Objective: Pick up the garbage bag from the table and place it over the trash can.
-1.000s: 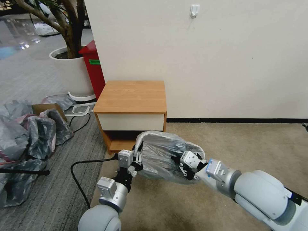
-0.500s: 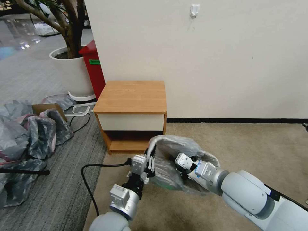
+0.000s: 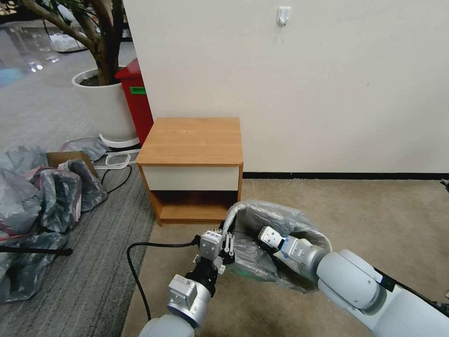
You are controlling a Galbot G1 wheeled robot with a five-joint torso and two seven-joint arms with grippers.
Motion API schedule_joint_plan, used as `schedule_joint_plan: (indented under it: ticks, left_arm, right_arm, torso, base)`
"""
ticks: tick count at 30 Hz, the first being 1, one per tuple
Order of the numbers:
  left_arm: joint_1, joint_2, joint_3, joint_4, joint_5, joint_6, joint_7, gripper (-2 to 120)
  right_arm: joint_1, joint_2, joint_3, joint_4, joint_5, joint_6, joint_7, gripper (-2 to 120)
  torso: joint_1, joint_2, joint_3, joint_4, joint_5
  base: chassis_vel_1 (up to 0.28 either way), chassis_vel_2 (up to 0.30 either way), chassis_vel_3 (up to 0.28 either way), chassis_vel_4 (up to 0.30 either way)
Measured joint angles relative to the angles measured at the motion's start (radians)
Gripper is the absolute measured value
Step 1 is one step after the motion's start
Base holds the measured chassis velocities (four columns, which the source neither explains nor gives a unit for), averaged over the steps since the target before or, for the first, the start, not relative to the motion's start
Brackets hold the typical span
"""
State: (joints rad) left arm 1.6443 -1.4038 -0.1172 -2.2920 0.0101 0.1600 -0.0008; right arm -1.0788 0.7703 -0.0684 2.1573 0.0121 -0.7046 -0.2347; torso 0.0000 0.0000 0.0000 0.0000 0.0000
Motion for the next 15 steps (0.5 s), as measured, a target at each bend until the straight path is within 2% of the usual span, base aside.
schedule_joint_plan:
  ticks: [15]
  left_arm:
    - [-0.010,0.003,0.021,0.007,0.023,-0.007,0.017,7]
  right_arm:
    - [0.024,0.020,-0.037,-0.097,-0.035,0.000,0.000,0]
  torso:
    - [0.000,0.000,0.000,0.0000,0.0000]
  base:
    - [0.000,0.000,0.000,0.000]
